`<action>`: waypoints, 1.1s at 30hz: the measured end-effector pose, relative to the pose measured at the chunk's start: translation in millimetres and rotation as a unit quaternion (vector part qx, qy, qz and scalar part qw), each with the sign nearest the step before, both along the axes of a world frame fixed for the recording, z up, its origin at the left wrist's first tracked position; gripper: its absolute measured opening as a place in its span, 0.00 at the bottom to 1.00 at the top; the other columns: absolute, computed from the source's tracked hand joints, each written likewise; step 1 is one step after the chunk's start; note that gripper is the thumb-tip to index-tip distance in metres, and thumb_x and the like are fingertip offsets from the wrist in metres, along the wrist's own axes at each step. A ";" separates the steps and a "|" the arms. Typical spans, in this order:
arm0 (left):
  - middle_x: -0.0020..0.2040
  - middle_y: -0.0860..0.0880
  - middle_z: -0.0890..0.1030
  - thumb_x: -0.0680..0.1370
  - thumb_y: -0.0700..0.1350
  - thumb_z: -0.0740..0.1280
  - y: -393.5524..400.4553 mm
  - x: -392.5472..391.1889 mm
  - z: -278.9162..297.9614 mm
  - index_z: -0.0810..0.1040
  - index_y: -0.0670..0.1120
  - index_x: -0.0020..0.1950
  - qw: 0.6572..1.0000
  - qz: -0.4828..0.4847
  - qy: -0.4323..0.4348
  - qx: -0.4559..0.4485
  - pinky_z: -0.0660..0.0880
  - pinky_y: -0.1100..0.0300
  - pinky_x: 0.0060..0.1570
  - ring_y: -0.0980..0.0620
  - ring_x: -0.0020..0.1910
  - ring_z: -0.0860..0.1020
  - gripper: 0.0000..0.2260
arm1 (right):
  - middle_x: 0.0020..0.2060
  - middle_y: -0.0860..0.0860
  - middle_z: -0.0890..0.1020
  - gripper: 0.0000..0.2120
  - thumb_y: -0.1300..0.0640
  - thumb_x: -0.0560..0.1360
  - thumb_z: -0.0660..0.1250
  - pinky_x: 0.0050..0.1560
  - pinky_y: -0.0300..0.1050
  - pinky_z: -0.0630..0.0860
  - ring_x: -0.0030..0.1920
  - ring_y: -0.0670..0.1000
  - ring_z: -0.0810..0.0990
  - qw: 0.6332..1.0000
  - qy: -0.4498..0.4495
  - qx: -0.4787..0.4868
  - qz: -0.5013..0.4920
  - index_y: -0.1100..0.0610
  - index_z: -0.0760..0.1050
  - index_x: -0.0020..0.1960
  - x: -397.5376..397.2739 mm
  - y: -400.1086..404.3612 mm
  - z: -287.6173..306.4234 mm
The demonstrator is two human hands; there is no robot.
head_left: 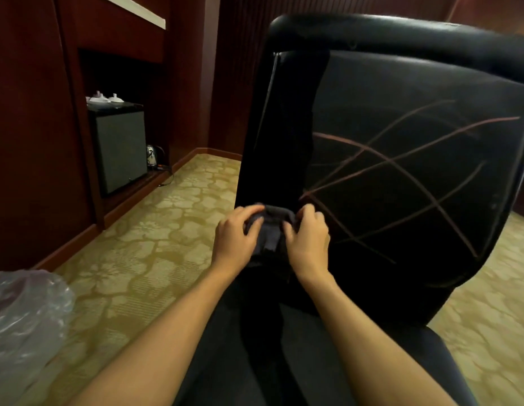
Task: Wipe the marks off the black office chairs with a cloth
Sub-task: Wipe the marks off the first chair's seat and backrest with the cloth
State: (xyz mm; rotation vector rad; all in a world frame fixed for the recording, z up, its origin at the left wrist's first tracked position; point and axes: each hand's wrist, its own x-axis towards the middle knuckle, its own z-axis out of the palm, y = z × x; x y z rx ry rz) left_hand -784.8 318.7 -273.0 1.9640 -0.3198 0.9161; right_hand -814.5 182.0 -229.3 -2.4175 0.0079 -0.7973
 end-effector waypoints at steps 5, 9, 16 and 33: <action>0.46 0.47 0.83 0.77 0.43 0.68 -1.9 -7.7 -40.2 0.85 0.45 0.55 0.995 0.010 0.081 0.050 0.76 0.54 0.45 0.44 0.46 0.82 0.09 | 0.50 0.59 0.75 0.07 0.59 0.76 0.67 0.44 0.53 0.73 0.48 0.66 0.78 0.996 0.044 -0.071 0.017 0.59 0.72 0.53 -9.2 1.6 -26.6; 0.49 0.51 0.83 0.78 0.42 0.68 -0.7 -7.4 11.5 0.82 0.45 0.56 0.995 0.033 -0.069 -0.066 0.74 0.62 0.46 0.54 0.46 0.79 0.07 | 0.46 0.59 0.75 0.06 0.61 0.74 0.69 0.38 0.53 0.72 0.42 0.63 0.77 0.988 -0.139 -0.056 0.049 0.62 0.73 0.48 -5.2 7.2 20.2; 0.41 0.49 0.81 0.75 0.36 0.70 -12.6 12.0 -18.5 0.81 0.45 0.47 0.997 0.050 -0.007 -0.057 0.71 0.62 0.40 0.52 0.39 0.78 0.05 | 0.52 0.59 0.74 0.08 0.59 0.77 0.64 0.40 0.56 0.73 0.46 0.67 0.79 0.993 -0.034 -0.112 -0.024 0.59 0.71 0.55 13.3 7.7 -7.7; 0.43 0.52 0.82 0.77 0.40 0.71 -59.9 6.6 6.1 0.80 0.50 0.48 0.941 -0.025 0.153 -0.302 0.76 0.62 0.45 0.51 0.47 0.82 0.05 | 0.47 0.53 0.75 0.04 0.62 0.75 0.69 0.45 0.41 0.71 0.43 0.50 0.76 0.985 -0.115 0.123 -0.023 0.60 0.76 0.49 0.3 -22.0 -8.5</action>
